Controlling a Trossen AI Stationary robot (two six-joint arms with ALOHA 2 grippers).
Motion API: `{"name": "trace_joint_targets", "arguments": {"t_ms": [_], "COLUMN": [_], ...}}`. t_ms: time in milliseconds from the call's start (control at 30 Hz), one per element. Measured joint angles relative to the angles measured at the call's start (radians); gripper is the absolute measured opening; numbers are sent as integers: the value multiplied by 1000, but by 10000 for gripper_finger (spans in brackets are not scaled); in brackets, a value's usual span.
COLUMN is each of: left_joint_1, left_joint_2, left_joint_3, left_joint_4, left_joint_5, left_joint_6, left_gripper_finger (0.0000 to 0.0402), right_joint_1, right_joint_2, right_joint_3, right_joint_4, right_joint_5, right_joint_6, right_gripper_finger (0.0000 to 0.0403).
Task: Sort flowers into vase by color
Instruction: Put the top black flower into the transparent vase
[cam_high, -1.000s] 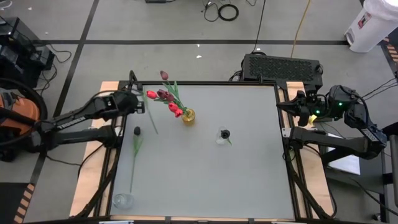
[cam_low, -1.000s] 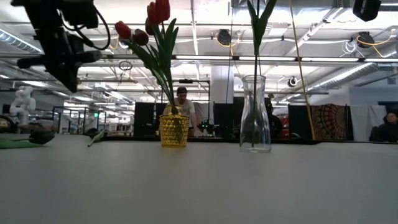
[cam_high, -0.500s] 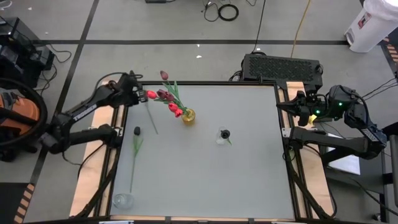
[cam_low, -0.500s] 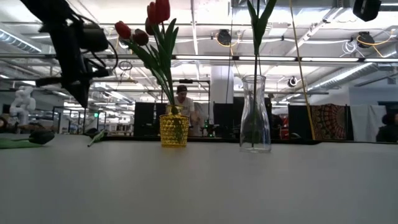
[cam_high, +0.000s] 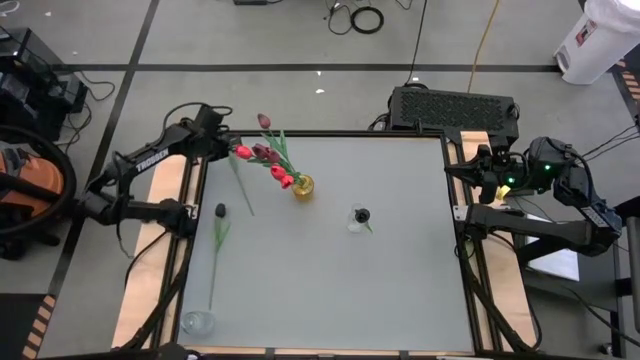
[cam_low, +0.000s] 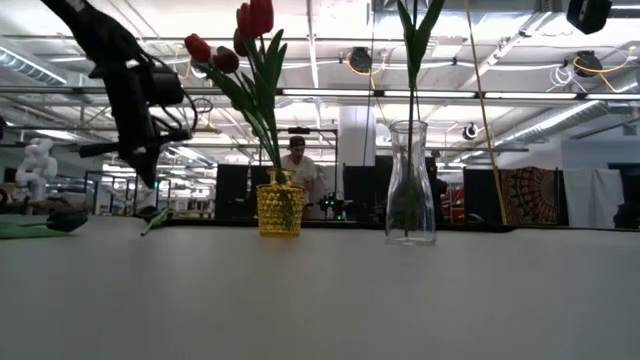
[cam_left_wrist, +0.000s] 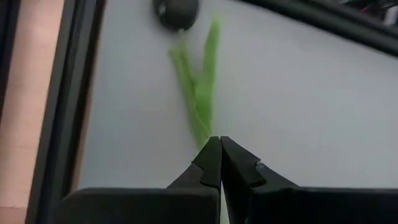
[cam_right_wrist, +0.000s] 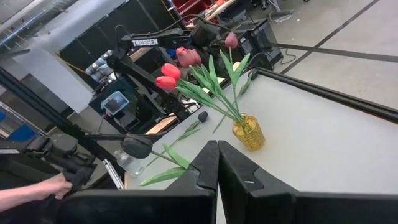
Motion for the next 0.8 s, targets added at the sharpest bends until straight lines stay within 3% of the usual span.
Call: {"name": "trace_joint_targets", "arguments": {"t_ms": [333, 667, 800], "left_joint_1": [3, 3, 3], "left_joint_2": [93, 99, 99], "left_joint_3": [0, 0, -1], "left_joint_4": [23, 35, 32], "left_joint_5": [87, 51, 52], "left_joint_6": [-25, -266, -281], "left_gripper_finger": [4, 4, 4], "right_joint_1": [0, 0, 0], "right_joint_2": [0, 0, 0], "right_joint_3": [0, 0, 0], "right_joint_4": [0, -2, -2], "right_joint_5": [1, 1, 1], "right_joint_6": [-40, -75, -101], "right_gripper_finger": [0, 0, 0]}}
